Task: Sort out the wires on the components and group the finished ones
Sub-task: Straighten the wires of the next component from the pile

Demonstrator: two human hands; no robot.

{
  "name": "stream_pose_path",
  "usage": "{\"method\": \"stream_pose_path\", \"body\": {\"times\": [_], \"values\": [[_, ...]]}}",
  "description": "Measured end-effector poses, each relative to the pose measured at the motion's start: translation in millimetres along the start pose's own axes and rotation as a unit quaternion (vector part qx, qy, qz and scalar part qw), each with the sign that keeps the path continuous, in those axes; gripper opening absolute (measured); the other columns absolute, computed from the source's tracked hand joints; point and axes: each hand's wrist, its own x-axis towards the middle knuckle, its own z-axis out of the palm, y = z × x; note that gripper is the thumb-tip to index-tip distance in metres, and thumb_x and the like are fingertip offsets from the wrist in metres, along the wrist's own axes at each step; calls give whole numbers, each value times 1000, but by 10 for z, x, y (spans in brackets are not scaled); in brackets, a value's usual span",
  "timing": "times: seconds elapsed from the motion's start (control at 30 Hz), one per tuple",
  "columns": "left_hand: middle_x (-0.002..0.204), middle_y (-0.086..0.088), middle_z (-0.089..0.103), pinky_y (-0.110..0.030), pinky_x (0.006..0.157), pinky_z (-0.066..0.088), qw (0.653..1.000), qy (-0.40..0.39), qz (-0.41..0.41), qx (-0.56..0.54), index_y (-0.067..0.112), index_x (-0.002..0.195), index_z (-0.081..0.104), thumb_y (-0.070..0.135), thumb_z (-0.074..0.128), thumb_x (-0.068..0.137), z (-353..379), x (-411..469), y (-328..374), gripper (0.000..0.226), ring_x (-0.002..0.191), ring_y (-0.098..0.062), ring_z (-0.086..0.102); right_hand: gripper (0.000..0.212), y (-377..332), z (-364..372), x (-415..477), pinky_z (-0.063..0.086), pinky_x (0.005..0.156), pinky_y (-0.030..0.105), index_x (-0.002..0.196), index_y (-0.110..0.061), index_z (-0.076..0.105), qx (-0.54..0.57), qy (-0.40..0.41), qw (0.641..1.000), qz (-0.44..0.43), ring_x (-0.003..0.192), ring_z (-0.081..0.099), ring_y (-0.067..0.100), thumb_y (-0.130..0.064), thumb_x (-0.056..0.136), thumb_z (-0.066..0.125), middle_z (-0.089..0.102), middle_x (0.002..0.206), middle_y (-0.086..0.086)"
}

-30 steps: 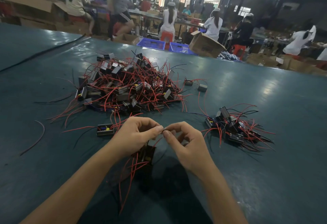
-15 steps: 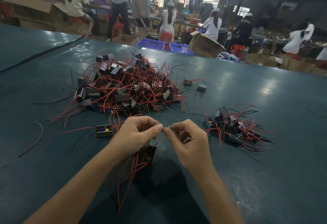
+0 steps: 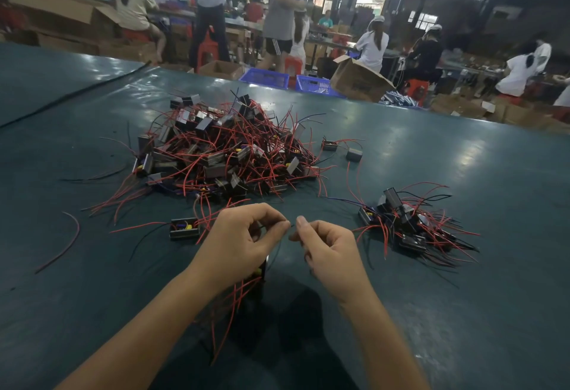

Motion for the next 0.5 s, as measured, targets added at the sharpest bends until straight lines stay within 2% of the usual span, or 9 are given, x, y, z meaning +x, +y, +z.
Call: {"method": "stream_pose_path", "body": {"times": [0.13,0.27,0.3,0.33,0.4,0.5], "values": [[75,14,69,-40,59,50,1000,-13,16,-3,25,85,73,19,71,88,9,-1,12,7,62,-20,62,40,24,41,-3,26,40,20,59,-17,67,-12,-7,999,40,44,31,10,-26,97,58,37,48,-1],[78,14,71,-37,61,51,999,-28,26,-5,20,88,74,16,71,88,12,-9,27,5,66,-19,65,38,30,23,4,27,39,15,74,12,60,2,-13,999,39,43,31,8,-16,98,54,39,48,-5],[78,14,71,-36,60,51,999,-30,28,-6,21,87,74,17,71,88,10,-8,31,4,65,-18,64,36,30,21,0,28,40,14,74,11,60,-1,-12,999,32,43,32,8,-15,98,54,39,50,-4],[77,15,71,-35,59,50,999,-32,29,-7,22,87,73,18,71,88,8,-7,34,5,65,-18,64,34,25,21,-8,29,41,14,70,3,63,-9,-10,1000,21,44,33,7,-14,97,54,40,51,-4],[77,15,70,-33,58,50,999,-35,30,-10,25,85,73,19,70,88,8,-6,35,7,64,-19,63,41,21,22,-15,29,42,17,58,-21,64,-35,-4,999,-1,47,34,8,-14,96,54,41,50,-7],[77,14,71,-34,58,50,999,-39,22,-11,27,84,72,20,70,88,13,-11,21,8,64,-20,63,48,35,14,-10,29,45,20,52,-31,59,-61,-13,998,-9,49,35,8,-15,97,52,40,49,-12]]}}
